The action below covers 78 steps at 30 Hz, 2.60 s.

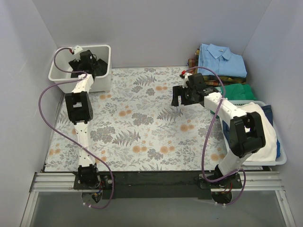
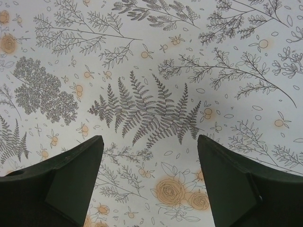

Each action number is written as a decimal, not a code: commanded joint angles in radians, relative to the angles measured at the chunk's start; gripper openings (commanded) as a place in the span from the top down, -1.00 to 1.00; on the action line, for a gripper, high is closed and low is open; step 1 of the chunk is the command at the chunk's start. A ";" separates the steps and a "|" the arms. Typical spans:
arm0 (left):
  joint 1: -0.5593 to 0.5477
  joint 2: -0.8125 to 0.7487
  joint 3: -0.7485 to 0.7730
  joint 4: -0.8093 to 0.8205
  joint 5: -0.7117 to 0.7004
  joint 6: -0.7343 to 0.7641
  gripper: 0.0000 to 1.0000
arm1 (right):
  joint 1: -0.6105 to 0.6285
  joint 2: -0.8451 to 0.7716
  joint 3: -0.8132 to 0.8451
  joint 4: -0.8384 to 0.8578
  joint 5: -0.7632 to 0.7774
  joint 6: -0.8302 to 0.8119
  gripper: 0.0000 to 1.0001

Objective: Fold and stack the long sleeve shirts
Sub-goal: Grab the shirt from the pile, then move the shirt to the center of the board

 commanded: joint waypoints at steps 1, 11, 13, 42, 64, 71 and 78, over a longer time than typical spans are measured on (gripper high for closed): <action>0.009 0.037 -0.021 0.014 -0.029 0.014 -0.96 | 0.008 0.014 0.045 -0.005 -0.011 0.003 -0.77; 0.015 0.117 0.000 0.017 0.040 -0.020 -0.73 | 0.011 0.054 0.088 -0.046 0.009 0.008 -0.76; 0.016 0.125 0.014 0.017 0.057 -0.019 -0.64 | 0.010 0.063 0.095 -0.052 0.012 0.007 -0.75; -0.050 -0.254 -0.021 -0.046 0.114 -0.002 1.00 | 0.013 0.067 0.134 -0.052 0.073 -0.013 -0.69; -0.206 -0.814 -0.069 -0.077 0.466 0.041 1.00 | -0.012 -0.044 0.140 -0.003 0.179 -0.029 -0.70; -0.217 -0.983 -0.121 -0.071 0.824 -0.087 1.00 | -0.058 -0.113 0.163 -0.002 0.218 -0.009 -0.73; -0.220 -1.040 -0.078 0.003 1.019 -0.207 1.00 | -0.121 -0.200 0.167 0.006 0.236 0.008 -0.75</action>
